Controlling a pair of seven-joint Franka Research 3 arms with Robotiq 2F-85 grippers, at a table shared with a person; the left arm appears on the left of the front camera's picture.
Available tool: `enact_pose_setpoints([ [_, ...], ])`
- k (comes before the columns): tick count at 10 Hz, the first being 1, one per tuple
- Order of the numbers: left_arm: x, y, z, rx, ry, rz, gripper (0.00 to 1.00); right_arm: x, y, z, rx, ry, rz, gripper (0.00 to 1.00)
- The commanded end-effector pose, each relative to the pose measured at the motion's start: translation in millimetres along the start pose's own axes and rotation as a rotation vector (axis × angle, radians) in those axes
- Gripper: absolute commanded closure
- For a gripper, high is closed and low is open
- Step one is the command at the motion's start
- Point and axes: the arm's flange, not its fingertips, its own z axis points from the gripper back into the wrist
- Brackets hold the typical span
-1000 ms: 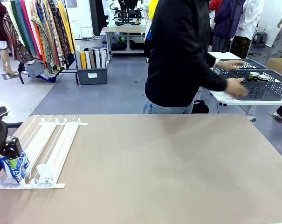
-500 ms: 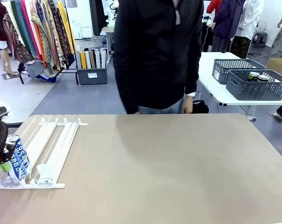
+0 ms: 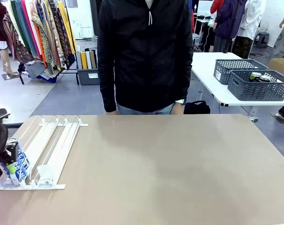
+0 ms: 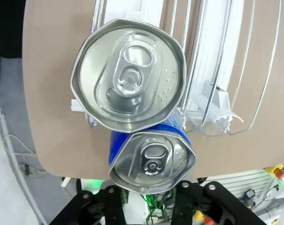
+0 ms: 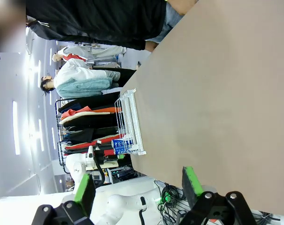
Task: Retrieve and store the cans from the dispenser.
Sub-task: Pick up one can from the Automatic Can Dispenser and place it in the middle of the table.
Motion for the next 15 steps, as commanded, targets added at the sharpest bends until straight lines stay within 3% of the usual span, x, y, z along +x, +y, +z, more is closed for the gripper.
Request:
enact_pose_setpoints([
  [1, -39, 12, -27, 0.007, -0.007, -0.006, 0.00, 0, 2, 2, 0.004, 0.005, 0.014, 0.00],
  [5, -42, 15, -8, 0.006, 0.009, -0.006, 0.00, 0, 2, 2, 0.004, 0.005, 0.014, 0.00],
  [9, -77, 18, 122, -0.067, -0.134, -0.023, 0.00, 0, 2, 2, 0.004, 0.005, 0.014, 0.00],
  [10, -74, 18, 135, -0.124, -0.203, -0.014, 0.00, 0, 2, 2, 0.004, 0.005, 0.014, 0.00],
  [11, -67, 18, 142, -0.206, -0.261, -0.029, 0.00, 0, 2, 2, 0.004, 0.005, 0.014, 0.00],
  [12, -68, 27, 116, -0.065, -0.143, -0.005, 0.00, 0, 2, 2, 0.004, 0.005, 0.014, 0.00],
  [15, -68, 27, 116, -0.065, -0.143, -0.005, 0.00, 0, 2, 2, 0.004, 0.005, 0.014, 0.00],
])
